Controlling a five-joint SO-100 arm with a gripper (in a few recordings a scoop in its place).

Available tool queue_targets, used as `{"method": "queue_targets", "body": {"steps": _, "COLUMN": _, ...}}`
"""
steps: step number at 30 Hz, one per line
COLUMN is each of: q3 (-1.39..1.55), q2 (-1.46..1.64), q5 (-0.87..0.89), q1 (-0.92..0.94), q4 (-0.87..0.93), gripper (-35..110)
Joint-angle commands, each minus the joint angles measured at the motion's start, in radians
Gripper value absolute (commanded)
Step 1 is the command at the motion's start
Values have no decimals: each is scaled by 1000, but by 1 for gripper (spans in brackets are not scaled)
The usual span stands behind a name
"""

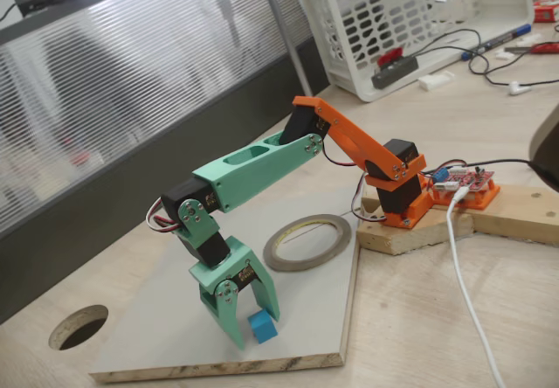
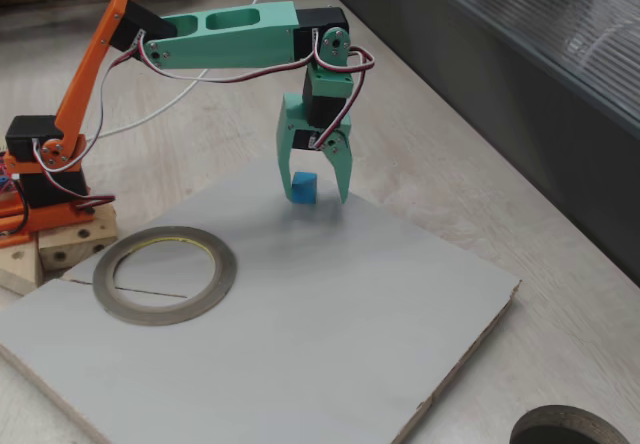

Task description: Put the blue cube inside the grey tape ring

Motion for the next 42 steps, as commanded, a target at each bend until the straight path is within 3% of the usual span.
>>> {"method": "queue_targets", "body": {"steps": 1, "q3": -31, "q2": 29, "q5": 17, "q1": -12, "q4": -3, "gripper": 31}}
{"method": "queue_targets", "body": {"steps": 13, "q3": -31, "q2": 26, "q5": 17, "q1": -12, "q4": -5, "gripper": 5}}
{"method": "queue_targets", "body": {"steps": 22, "q3": -32, "q2": 49, "q5": 17, "q1": -5, "q4": 9, "gripper": 4}}
{"method": "queue_targets", "body": {"steps": 31, "q3": -18, "q2": 357, "q5": 17, "q1": -5, "q4": 11, "gripper": 4}}
{"method": "queue_targets", "body": {"steps": 42, "q3": -17, "q2": 359, "q5": 15, "q1": 18, "q4": 2, "gripper": 4}}
